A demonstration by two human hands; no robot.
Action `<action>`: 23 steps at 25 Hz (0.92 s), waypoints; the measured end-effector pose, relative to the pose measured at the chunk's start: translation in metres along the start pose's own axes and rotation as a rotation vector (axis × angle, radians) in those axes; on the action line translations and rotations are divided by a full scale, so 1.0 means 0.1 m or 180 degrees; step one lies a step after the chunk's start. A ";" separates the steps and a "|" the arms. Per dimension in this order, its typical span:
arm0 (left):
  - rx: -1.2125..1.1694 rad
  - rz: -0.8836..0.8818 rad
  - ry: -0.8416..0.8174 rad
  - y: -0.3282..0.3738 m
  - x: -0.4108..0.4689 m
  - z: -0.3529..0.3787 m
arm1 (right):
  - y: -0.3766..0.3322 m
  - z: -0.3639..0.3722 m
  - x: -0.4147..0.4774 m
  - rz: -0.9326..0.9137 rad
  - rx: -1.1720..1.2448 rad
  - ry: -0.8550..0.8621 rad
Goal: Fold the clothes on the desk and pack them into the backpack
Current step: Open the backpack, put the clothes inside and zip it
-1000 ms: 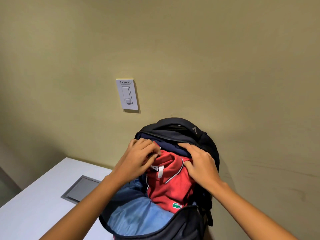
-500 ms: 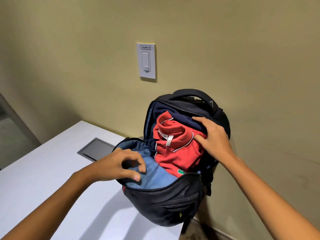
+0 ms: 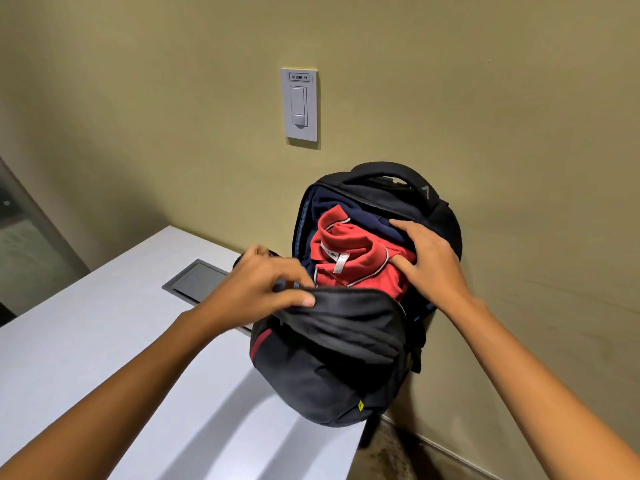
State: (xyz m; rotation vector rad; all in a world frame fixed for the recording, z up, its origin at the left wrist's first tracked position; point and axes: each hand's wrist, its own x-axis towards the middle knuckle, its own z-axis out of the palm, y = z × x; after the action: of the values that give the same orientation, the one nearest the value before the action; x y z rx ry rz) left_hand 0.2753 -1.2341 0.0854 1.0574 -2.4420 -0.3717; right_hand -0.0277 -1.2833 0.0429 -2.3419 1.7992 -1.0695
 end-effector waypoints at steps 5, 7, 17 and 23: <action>0.0396 0.0094 0.1232 0.16 0.69 0.13 | 0.01 -0.03 -0.04 -0.0105 0.0022 -0.0037; 0.0374 -0.0024 0.1410 0.21 0.95 0.18 | 0.05 -0.05 -0.07 -0.0173 0.0176 -0.0012; 0.0256 -0.0356 0.1557 0.24 1.49 0.35 | 0.12 0.13 -0.82 0.1111 0.1170 0.1603; 0.0253 -0.0273 0.1437 0.20 1.56 0.38 | 0.14 0.70 -0.97 0.2192 0.1462 0.1188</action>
State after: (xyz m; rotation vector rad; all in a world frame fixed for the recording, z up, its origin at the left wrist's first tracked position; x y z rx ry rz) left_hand 0.1491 -1.3334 0.1068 1.1393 -2.0275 -0.0509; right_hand -0.0144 -1.2325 -0.0658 -1.1840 1.9469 -1.6071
